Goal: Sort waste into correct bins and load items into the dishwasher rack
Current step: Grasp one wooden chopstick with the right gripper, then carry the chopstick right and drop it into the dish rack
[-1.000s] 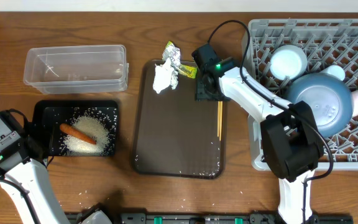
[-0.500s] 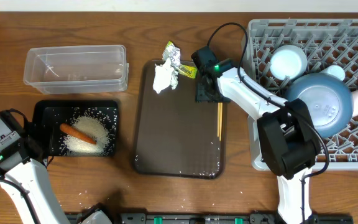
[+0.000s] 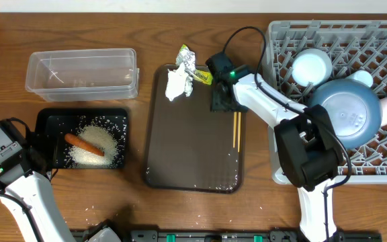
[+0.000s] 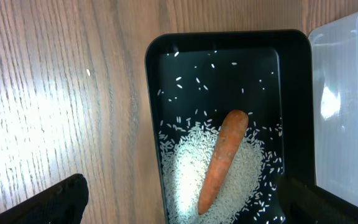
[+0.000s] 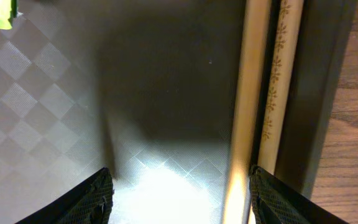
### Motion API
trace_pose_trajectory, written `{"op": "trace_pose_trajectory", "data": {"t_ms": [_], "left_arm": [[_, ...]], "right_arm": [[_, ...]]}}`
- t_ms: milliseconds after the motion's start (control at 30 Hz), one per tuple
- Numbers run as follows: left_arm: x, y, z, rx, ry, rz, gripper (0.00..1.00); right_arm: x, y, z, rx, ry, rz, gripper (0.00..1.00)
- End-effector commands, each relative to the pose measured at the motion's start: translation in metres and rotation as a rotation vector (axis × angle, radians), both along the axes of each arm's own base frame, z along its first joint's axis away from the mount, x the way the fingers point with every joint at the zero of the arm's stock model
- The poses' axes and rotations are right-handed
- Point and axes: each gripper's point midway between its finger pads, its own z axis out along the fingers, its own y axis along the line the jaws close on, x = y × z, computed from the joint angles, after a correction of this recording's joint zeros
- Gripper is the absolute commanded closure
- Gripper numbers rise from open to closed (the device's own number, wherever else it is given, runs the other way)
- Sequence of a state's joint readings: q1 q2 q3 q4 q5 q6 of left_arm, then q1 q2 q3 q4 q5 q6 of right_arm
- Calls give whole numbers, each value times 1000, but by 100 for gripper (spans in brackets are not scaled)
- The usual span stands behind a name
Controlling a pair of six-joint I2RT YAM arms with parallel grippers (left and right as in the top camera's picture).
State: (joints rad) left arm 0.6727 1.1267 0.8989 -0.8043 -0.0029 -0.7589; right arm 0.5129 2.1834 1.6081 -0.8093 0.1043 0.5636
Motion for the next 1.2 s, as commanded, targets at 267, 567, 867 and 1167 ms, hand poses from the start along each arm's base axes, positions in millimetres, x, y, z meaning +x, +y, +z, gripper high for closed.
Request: {"op": "trace_pose_trajectory", "data": {"t_ms": [267, 567, 867, 1167], "left_arm": [[2, 4, 6, 13, -8, 5, 2], [2, 4, 6, 13, -8, 5, 2], [2, 4, 6, 13, -8, 5, 2], [2, 4, 6, 13, -8, 5, 2]], "right_arm": [[-3, -6, -12, -28, 16, -20, 36], [-11, -10, -28, -31, 26, -31, 78], [-12, -6, -10, 10, 50, -27, 99], [28, -35, 131, 91, -172, 34, 99]]}}
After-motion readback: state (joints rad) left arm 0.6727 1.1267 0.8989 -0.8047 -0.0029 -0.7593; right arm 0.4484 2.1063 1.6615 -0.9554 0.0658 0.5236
